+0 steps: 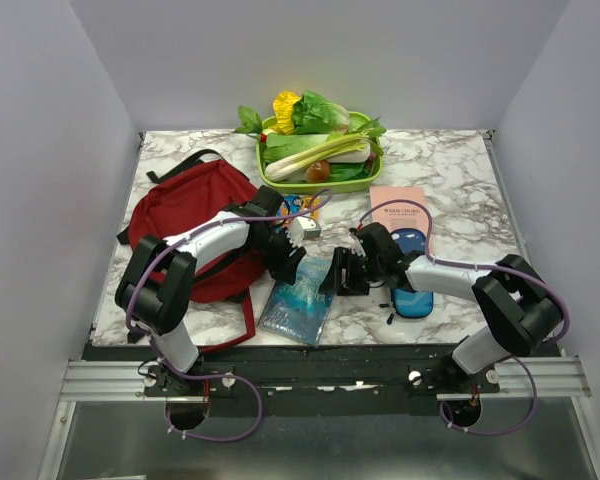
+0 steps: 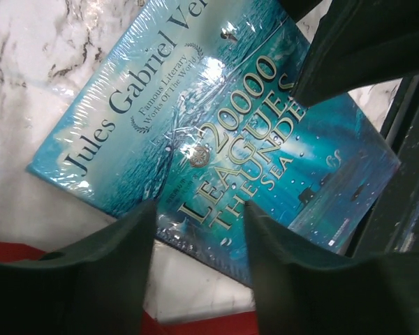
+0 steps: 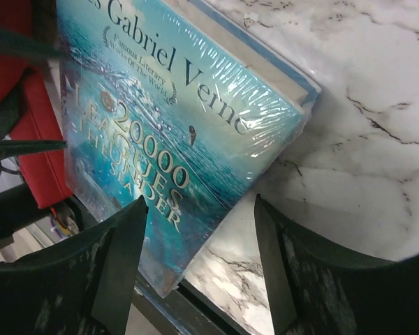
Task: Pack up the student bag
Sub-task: Adjust the book at the center of the board.
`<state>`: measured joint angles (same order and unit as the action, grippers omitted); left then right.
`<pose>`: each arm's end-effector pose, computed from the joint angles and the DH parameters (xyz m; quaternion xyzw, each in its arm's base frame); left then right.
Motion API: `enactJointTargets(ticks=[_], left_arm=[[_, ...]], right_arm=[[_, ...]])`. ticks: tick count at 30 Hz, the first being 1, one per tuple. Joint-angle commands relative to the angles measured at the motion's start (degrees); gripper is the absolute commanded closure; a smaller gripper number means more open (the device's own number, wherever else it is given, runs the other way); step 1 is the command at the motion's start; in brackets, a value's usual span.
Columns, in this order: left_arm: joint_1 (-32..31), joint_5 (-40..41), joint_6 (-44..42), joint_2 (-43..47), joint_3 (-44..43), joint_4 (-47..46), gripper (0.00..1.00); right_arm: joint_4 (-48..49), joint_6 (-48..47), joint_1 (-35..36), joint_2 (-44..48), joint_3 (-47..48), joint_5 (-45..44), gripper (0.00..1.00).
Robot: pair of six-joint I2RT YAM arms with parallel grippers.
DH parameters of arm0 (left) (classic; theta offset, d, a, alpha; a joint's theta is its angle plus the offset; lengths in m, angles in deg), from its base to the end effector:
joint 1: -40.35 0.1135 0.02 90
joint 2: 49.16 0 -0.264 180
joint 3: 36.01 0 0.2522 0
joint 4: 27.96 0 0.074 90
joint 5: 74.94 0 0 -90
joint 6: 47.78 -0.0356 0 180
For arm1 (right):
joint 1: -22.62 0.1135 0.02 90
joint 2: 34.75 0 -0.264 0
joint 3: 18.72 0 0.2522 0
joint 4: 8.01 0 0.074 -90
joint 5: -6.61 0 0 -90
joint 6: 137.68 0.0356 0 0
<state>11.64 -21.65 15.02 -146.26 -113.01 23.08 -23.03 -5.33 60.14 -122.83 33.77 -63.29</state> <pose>0.2727 -0.1736 0.1918 0.4845 0.8029 -0.3127 0.1514 0.2181 0.1829 0.1475 -0.0197 0.9287 0.3390 0.1490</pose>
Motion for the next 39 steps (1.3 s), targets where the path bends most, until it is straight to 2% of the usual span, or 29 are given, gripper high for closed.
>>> enactJointTargets(ticks=[1, 5, 7, 8, 9, 13, 17, 21, 28, 39], left_arm=[[-0.6, -3.2, 7.1, -1.9, 0.8, -0.2, 0.44], [-1.3, -4.4, 10.7, -3.5, 1.5, -0.1, 0.47], [-1.3, -6.3, 12.3, -4.9, 1.2, 0.7, 0.42], [-1.3, -6.6, 12.4, -5.3, 1.2, 1.0, 0.31], [-1.3, -6.8, 12.9, -5.6, 1.5, 0.9, 0.02], [-1.3, -6.5, 15.9, -6.6, 1.9, 0.1, 0.01], [-0.7, -1.5, 21.0, -6.0, 3.6, -2.5, 0.01], [1.7, 2.9, 24.1, 0.7, 5.0, -5.2, 0.01], [3.7, 7.7, 24.0, 8.4, 4.4, -7.7, 0.01], [3.7, 8.7, 26.3, 2.9, 8.7, -9.1, 0.01]], right_arm=[[2.2, 3.5, 0.5, -2.2, -0.8, -0.7, 0.28], [1.8, 4.6, 0.6, -2.6, -0.7, -1.7, 0.28], [1.9, 4.8, 0.7, -2.9, -0.8, -1.9, 0.29], [1.9, 4.8, 0.7, -3.0, -0.8, -1.9, 0.29], [1.9, 4.8, 0.7, -3.2, -0.9, -1.8, 0.29], [2.0, 4.8, 0.8, -3.2, -1.2, -1.8, 0.3], [2.1, 4.8, 0.9, -2.8, -1.9, -1.6, 0.3], [2.5, 4.7, 0.9, -1.7, -3.7, -1.9, 0.3], [3.5, 4.9, 0.9, -2.3, -4.5, -1.6, 0.31], [4.1, 5.2, 0.9, -2.0, -5.2, -1.5, 0.32]])
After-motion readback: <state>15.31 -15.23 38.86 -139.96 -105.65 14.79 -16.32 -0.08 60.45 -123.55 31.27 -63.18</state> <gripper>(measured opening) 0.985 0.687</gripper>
